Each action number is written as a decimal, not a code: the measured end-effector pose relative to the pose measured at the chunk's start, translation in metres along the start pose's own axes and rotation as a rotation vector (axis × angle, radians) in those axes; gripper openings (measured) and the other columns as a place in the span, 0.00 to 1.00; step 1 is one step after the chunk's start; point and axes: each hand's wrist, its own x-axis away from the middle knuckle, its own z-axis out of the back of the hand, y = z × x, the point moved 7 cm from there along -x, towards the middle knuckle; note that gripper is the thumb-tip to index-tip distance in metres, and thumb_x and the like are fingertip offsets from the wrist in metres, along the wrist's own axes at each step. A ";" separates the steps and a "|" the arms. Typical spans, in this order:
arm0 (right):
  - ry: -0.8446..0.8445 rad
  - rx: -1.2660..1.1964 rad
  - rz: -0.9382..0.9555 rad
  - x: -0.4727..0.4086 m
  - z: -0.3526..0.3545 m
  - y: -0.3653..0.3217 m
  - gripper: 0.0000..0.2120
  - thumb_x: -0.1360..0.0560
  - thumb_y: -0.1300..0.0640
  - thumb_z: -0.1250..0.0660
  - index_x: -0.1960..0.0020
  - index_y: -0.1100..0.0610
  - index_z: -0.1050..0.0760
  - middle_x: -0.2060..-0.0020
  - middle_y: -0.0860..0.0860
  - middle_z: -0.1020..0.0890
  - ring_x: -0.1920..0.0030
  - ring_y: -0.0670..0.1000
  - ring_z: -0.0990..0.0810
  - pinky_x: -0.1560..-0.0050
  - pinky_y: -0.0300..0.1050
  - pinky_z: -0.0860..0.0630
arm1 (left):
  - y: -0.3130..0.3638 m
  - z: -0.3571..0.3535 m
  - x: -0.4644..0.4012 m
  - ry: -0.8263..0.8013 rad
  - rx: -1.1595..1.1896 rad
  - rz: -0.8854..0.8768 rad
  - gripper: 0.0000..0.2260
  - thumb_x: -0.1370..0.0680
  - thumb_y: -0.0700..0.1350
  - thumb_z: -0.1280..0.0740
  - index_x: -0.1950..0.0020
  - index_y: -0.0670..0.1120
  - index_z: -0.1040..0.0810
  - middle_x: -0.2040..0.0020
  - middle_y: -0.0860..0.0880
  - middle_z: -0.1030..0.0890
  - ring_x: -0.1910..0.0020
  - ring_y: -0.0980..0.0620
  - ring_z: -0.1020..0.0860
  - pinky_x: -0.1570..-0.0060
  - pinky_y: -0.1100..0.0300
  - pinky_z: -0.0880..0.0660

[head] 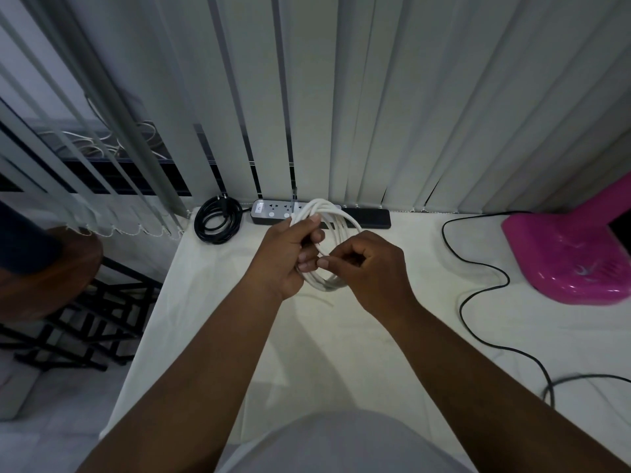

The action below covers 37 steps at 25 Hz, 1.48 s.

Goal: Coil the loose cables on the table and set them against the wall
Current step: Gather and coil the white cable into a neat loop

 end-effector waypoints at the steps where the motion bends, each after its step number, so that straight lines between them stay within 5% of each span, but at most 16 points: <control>1: 0.048 0.050 0.021 0.001 0.005 0.001 0.12 0.35 0.46 0.22 0.60 0.53 0.18 0.61 0.47 0.20 0.61 0.45 0.22 0.60 0.37 0.26 | 0.003 0.000 -0.001 -0.019 0.044 0.004 0.06 0.20 0.42 0.36 0.57 0.45 0.28 0.72 0.51 0.26 0.83 0.60 0.39 0.83 0.68 0.43; 5: 0.233 0.036 -0.162 -0.002 0.031 0.023 0.20 0.31 0.39 0.30 0.45 0.48 0.22 0.46 0.45 0.22 0.45 0.47 0.22 0.46 0.44 0.24 | 0.013 -0.002 -0.001 -0.162 0.223 0.036 0.05 0.21 0.43 0.38 0.58 0.46 0.30 0.75 0.55 0.30 0.84 0.61 0.38 0.86 0.69 0.41; 8: -0.057 -0.531 -0.532 -0.009 0.010 0.044 0.16 0.23 0.44 0.35 0.41 0.52 0.21 0.51 0.50 0.16 0.47 0.57 0.16 0.43 0.57 0.20 | 0.015 -0.009 0.003 -0.287 0.317 0.054 0.05 0.23 0.46 0.40 0.58 0.46 0.29 0.76 0.55 0.31 0.84 0.60 0.37 0.86 0.70 0.40; 10: -0.165 -0.751 -0.627 -0.011 0.004 0.042 0.13 0.20 0.50 0.36 0.42 0.55 0.20 0.55 0.52 0.15 0.51 0.60 0.16 0.48 0.55 0.17 | 0.014 -0.011 0.004 -0.331 0.350 0.075 0.08 0.22 0.47 0.41 0.58 0.47 0.28 0.76 0.55 0.32 0.85 0.60 0.36 0.86 0.70 0.41; 14: -0.318 -0.715 -0.578 -0.016 0.006 0.032 0.15 0.24 0.55 0.33 0.39 0.59 0.22 0.52 0.56 0.15 0.58 0.52 0.18 0.57 0.46 0.19 | 0.008 -0.007 0.003 -0.324 0.339 0.095 0.10 0.22 0.51 0.40 0.59 0.47 0.28 0.77 0.55 0.33 0.85 0.60 0.38 0.87 0.70 0.42; 16: -0.374 -0.679 -0.577 -0.014 0.003 0.030 0.14 0.25 0.57 0.31 0.41 0.61 0.22 0.59 0.55 0.15 0.61 0.50 0.18 0.59 0.43 0.20 | 0.004 -0.008 0.004 -0.323 0.312 0.111 0.11 0.22 0.51 0.39 0.60 0.47 0.27 0.77 0.55 0.34 0.85 0.60 0.38 0.86 0.70 0.42; 19: -0.342 -0.806 -0.620 -0.014 0.000 0.027 0.03 0.21 0.61 0.34 0.51 0.60 0.22 0.69 0.54 0.22 0.64 0.53 0.19 0.55 0.49 0.20 | 0.002 -0.008 0.002 -0.263 0.227 0.102 0.11 0.23 0.52 0.38 0.61 0.47 0.29 0.75 0.55 0.34 0.84 0.61 0.39 0.85 0.68 0.40; 23: -0.306 -0.861 -0.640 -0.015 -0.005 0.026 0.09 0.19 0.59 0.37 0.58 0.58 0.25 0.72 0.53 0.28 0.71 0.52 0.26 0.57 0.55 0.20 | 0.005 -0.001 -0.003 -0.108 0.010 0.041 0.11 0.20 0.51 0.38 0.59 0.48 0.29 0.73 0.54 0.29 0.80 0.59 0.33 0.79 0.66 0.34; 27: -0.278 -0.824 -0.625 -0.019 -0.002 0.026 0.09 0.19 0.59 0.37 0.58 0.59 0.25 0.71 0.54 0.28 0.70 0.53 0.25 0.54 0.59 0.19 | 0.006 0.004 -0.006 -0.058 -0.094 -0.046 0.07 0.19 0.46 0.36 0.51 0.43 0.26 0.67 0.48 0.23 0.63 0.46 0.16 0.66 0.58 0.20; 29: -0.249 -0.762 -0.604 -0.020 0.001 0.028 0.09 0.19 0.60 0.37 0.58 0.59 0.24 0.70 0.54 0.27 0.67 0.54 0.23 0.50 0.60 0.19 | 0.006 0.006 -0.008 -0.052 -0.127 -0.112 0.06 0.19 0.43 0.36 0.49 0.40 0.27 0.60 0.42 0.22 0.51 0.41 0.16 0.54 0.52 0.18; 32: -0.195 -0.522 -0.515 -0.024 0.010 0.029 0.10 0.19 0.58 0.37 0.58 0.55 0.23 0.69 0.52 0.24 0.59 0.55 0.20 0.49 0.55 0.24 | 0.011 0.014 -0.009 0.080 -0.432 -0.237 0.08 0.20 0.45 0.35 0.47 0.41 0.25 0.54 0.39 0.18 0.49 0.45 0.16 0.47 0.49 0.19; 37: -0.202 -0.329 -0.436 -0.027 0.016 0.025 0.12 0.18 0.55 0.39 0.59 0.54 0.25 0.71 0.50 0.24 0.62 0.53 0.18 0.50 0.53 0.27 | 0.021 0.019 -0.009 0.206 -1.305 -0.325 0.17 0.20 0.58 0.43 0.52 0.45 0.26 0.62 0.48 0.17 0.60 0.49 0.17 0.56 0.48 0.21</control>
